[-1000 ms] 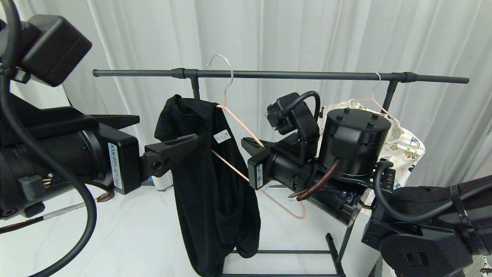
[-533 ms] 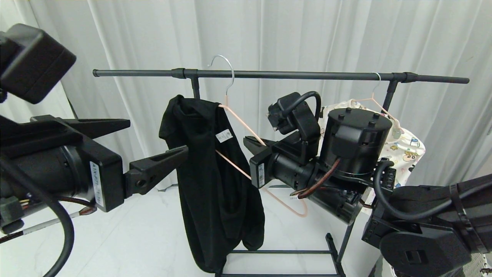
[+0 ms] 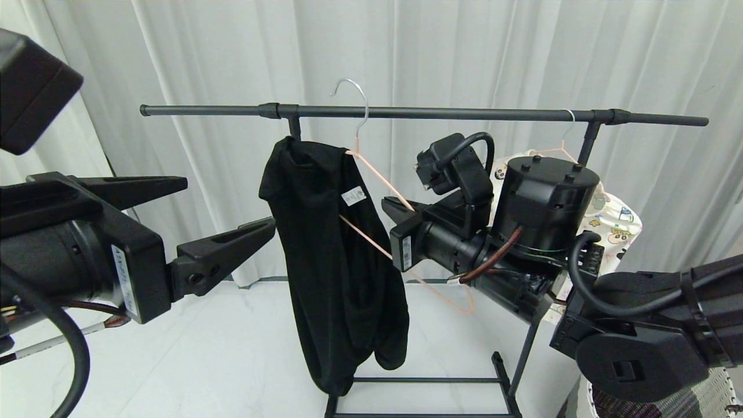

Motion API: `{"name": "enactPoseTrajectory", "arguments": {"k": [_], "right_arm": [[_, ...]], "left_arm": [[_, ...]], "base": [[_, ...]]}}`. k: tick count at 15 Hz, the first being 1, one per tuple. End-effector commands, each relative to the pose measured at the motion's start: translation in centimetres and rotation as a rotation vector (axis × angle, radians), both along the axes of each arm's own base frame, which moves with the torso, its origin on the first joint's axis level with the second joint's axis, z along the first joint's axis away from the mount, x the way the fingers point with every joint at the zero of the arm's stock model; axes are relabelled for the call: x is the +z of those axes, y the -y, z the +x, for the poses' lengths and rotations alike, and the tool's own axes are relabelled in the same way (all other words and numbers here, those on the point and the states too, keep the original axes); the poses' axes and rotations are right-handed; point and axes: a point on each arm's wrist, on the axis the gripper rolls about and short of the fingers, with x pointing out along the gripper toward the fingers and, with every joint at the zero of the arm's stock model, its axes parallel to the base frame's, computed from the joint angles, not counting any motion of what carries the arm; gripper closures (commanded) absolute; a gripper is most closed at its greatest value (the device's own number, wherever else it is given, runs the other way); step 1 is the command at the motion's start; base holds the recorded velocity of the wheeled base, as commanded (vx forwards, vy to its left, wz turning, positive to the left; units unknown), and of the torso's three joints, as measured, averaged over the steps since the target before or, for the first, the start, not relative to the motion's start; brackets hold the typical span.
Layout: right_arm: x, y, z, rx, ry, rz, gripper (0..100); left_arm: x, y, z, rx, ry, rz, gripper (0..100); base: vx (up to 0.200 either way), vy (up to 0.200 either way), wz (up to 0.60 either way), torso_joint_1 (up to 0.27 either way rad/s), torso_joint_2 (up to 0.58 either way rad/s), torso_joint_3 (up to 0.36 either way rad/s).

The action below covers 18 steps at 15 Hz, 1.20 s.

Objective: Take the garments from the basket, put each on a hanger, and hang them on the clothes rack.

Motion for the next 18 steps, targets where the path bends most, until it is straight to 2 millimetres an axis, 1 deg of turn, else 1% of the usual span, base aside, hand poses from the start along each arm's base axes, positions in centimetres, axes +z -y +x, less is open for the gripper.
{"name": "enactPoseTrajectory", "arguments": {"k": [1,4,6,7,8,10,11,12,14,16,18], "right_arm": [[0.5,0.5,0.2,-0.011,0.01,0.01,100],[0.7,0.7,0.1,-0.017,0.035,-0.009,100],[0.9,2.0,0.0,-0.015,0.038,-0.016,100],[0.6,2.9,-0.5,0.011,0.029,-0.031,100],[-0.1,4.8,-1.3,0.062,0.017,-0.068,100],[-0.8,7.4,-2.2,0.123,0.034,-0.13,100],[-1.1,8.4,-2.7,0.153,0.036,-0.145,100],[-1.6,9.1,-3.3,0.174,0.022,-0.158,100],[-2.8,10.0,-4.2,0.212,-0.004,-0.188,100],[-3.6,10.5,-4.9,0.272,0.007,-0.229,100],[-4.2,10.3,-5.7,0.314,0.006,-0.252,100]], "left_arm": [[-0.1,0.0,0.0,-0.001,-0.002,0.001,0],[0.0,0.1,0.1,-0.035,0.004,-0.013,0],[-0.7,-0.5,0.2,-0.015,-0.011,-0.001,0],[-1.0,-1.1,0.3,-0.01,-0.012,0.015,0],[-1.3,-2.2,0.6,-0.042,-0.002,0.047,0],[-1.2,-3.9,1.2,-0.093,0.037,0.104,0],[-1.2,-4.5,1.4,-0.129,0.056,0.131,0],[-1.7,-4.7,1.3,-0.201,0.062,0.151,0],[-3.3,-4.4,0.5,-0.306,0.055,0.194,0],[-5.1,-3.3,-0.3,-0.42,0.009,0.211,0],[-6.4,-1.8,-0.6,-0.532,-0.037,0.233,0]], "base": [[0.0,0.0,0.0,0.0,0.0,0.0],[0.0,0.0,0.0,0.0,0.0,0.0],[0.0,0.0,0.0,0.0,0.0,0.0],[0.0,0.0,0.0,0.0,0.0,0.0],[0.0,0.0,0.0,0.0,0.0,0.0],[0.0,0.0,0.0,0.0,0.0,0.0],[0.0,0.0,0.0,0.0,0.0,0.0],[0.0,0.0,0.0,0.0,0.0,0.0],[0.0,0.0,0.0,0.0,0.0,0.0],[0.0,0.0,0.0,0.0,0.0,0.0],[0.0,0.0,0.0,0.0,0.0,0.0]]}}
